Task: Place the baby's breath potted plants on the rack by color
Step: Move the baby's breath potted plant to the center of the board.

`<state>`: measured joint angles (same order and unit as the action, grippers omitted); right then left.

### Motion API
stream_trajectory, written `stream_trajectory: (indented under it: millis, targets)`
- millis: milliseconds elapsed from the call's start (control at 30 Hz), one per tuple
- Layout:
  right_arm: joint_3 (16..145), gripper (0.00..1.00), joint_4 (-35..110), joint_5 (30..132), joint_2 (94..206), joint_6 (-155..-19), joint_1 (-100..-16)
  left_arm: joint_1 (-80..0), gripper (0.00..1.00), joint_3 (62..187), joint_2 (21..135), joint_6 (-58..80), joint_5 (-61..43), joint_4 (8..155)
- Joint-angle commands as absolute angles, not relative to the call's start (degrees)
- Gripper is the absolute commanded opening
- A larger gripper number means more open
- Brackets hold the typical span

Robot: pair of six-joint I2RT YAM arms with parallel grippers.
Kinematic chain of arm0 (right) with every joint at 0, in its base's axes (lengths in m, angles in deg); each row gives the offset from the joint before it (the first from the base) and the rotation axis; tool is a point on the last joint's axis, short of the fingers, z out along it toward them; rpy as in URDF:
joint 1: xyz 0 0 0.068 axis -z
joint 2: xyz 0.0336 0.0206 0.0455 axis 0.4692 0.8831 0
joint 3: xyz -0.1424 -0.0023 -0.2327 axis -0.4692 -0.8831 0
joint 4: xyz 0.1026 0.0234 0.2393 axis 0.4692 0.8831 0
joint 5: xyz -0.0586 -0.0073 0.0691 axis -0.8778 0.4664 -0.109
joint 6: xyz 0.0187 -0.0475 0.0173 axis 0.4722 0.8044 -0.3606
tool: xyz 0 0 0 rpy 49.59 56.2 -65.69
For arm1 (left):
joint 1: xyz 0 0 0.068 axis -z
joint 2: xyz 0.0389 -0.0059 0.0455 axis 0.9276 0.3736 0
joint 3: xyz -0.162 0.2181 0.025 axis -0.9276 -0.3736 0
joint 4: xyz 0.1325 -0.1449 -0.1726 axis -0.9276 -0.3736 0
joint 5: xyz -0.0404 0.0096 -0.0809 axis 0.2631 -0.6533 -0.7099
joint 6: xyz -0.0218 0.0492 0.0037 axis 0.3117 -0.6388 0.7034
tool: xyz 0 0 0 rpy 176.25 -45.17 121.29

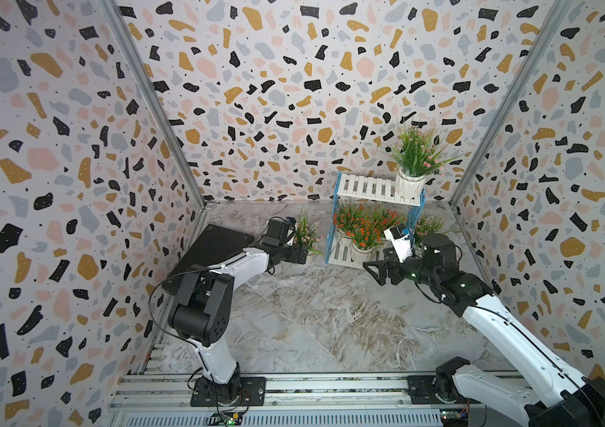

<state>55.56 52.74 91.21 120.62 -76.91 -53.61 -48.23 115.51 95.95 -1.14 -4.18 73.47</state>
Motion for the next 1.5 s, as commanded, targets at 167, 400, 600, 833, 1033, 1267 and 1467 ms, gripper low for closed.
stream_trajectory:
  millis: [167,400,600,833,1033,1267,1467]
  targets:
    - [54.42,1.00,48.38,92.63,120.90,-75.59,-53.86,-48.37,0.99,119.58,99.47,-7.94,-8.97,76.89]
    - [54.15,1.00,47.40,92.98,121.05,-75.00,-53.90,-48.37,0.99,122.97,103.53,-10.58,-11.89,77.44]
    - [53.40,1.00,46.02,93.44,119.87,-74.63,-53.88,-48.35,0.99,122.87,105.12,-10.53,-12.81,81.63]
    - [52.64,1.00,45.25,93.93,119.06,-74.18,-53.87,-48.37,0.99,121.50,106.32,-8.98,-14.56,88.59]
    - [52.29,1.00,44.83,93.68,118.43,-73.79,-53.86,-48.29,0.99,123.96,108.92,-8.25,-15.81,88.23]
    - [51.64,1.00,43.89,93.35,117.63,-73.22,-53.88,-48.27,0.99,125.07,110.72,-7.74,-15.17,90.33]
    - [51.24,1.00,43.38,93.39,117.51,-73.00,-53.87,-47.79,0.99,128.49,112.29,-7.52,-15.16,88.80]
